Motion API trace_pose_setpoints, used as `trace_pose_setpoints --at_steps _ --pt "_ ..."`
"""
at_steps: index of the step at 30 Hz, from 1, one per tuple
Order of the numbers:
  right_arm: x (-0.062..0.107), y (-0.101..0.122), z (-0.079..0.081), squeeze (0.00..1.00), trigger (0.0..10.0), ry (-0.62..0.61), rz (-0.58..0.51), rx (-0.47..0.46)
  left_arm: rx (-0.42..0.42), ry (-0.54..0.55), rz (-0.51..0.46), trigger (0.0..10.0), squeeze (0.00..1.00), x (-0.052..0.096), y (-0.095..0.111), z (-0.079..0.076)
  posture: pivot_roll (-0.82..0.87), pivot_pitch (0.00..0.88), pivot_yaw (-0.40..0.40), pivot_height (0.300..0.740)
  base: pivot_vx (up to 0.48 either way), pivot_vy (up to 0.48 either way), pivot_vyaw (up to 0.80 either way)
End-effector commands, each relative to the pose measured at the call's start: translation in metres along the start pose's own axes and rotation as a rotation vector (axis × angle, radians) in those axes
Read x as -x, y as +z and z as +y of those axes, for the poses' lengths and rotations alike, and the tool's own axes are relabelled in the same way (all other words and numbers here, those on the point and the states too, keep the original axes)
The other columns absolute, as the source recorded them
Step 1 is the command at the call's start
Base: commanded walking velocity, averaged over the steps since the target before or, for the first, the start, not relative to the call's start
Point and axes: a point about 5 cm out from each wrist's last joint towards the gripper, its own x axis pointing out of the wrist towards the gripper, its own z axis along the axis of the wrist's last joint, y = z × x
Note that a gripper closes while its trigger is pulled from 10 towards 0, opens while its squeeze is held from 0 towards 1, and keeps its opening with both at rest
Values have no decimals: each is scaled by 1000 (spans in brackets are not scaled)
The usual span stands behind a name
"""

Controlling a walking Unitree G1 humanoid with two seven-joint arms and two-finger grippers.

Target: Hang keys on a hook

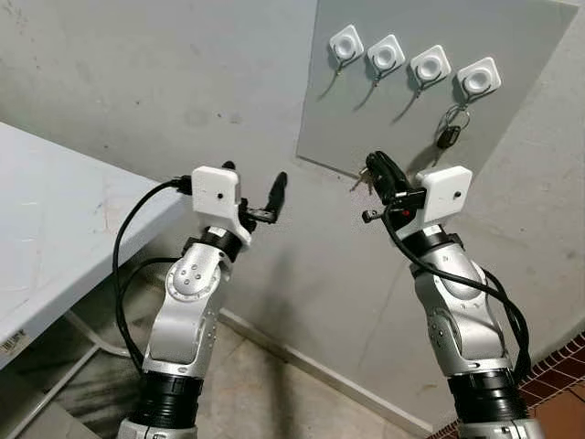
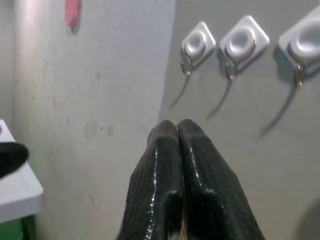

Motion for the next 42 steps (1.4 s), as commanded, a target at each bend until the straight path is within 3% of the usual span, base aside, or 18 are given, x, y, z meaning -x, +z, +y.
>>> trace_pose_setpoints --at_steps 1,10,24,42 --pt "-4 6 -5 0 10000 -6 -22 9 -2 -57 -29 10000 0 -7 11 -10 46 0 -80 740 0 0 0" --pt "-20 14 -16 0 10000 -21 -58 34 1 -171 -57 10000 0 -13 22 -28 42 4 -67 740 0 0 0" --pt "-38 24 -33 0 10000 -64 -112 77 12 -248 -84 10000 0 -16 37 -40 38 47 -32 740 0 0 0" --pt "-49 41 -39 0 10000 -88 -238 -86 10 -286 -89 10000 0 -18 45 -48 47 54 -32 740 0 0 0"
